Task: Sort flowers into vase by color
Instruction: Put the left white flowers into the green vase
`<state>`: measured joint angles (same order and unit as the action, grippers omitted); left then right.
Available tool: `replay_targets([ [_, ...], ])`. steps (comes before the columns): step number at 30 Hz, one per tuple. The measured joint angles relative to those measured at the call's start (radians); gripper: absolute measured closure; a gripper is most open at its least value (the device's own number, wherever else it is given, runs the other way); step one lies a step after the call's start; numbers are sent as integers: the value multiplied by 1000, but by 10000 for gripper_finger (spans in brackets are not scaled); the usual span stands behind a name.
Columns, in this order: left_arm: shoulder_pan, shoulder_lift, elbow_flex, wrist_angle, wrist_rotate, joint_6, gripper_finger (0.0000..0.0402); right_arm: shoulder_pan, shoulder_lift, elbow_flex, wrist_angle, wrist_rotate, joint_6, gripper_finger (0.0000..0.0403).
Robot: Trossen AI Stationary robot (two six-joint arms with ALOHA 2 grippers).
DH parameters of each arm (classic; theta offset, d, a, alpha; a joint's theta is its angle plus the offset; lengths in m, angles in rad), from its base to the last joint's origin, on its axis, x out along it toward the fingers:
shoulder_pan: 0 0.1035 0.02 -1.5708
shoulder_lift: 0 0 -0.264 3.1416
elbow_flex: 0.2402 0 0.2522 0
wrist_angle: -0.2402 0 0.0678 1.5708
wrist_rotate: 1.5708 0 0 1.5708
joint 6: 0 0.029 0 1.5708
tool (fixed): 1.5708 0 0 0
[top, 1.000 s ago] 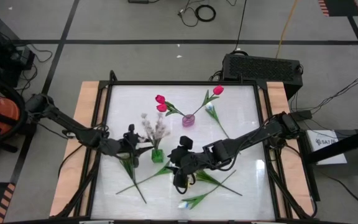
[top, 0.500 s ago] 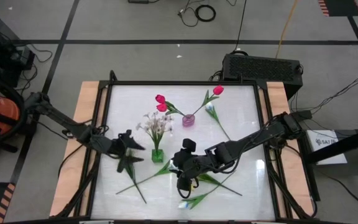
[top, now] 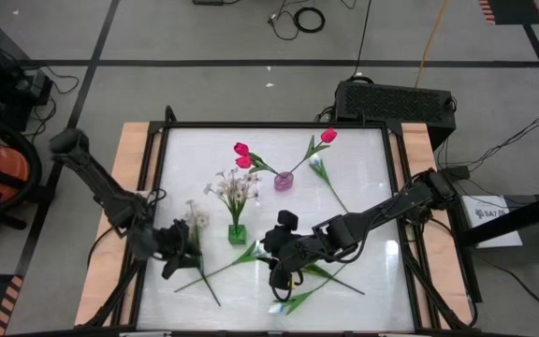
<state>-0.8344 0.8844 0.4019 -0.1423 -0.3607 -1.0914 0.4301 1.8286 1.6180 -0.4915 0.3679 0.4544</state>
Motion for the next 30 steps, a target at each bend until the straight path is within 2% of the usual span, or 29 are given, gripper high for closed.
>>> replay_targets([
  [3,-51,54,0,15,-59,-102,205,0,0,0,0,0,-23,204],
  [5,-75,89,0,43,-64,-129,206,0,0,0,-4,0,-49,204],
  [10,-126,174,0,45,-67,-336,206,-4,0,0,-14,0,-85,204],
  [13,-152,222,0,46,-66,-398,206,-6,0,0,-14,0,-109,204],
  [19,-168,301,0,-60,-51,-565,206,-17,1,0,-12,-6,-126,204],
  [24,-162,336,0,-149,-47,-614,206,-29,1,0,-3,-8,-131,204],
  [30,-85,339,1,-320,-150,-599,206,-37,1,0,2,-8,-134,204],
])
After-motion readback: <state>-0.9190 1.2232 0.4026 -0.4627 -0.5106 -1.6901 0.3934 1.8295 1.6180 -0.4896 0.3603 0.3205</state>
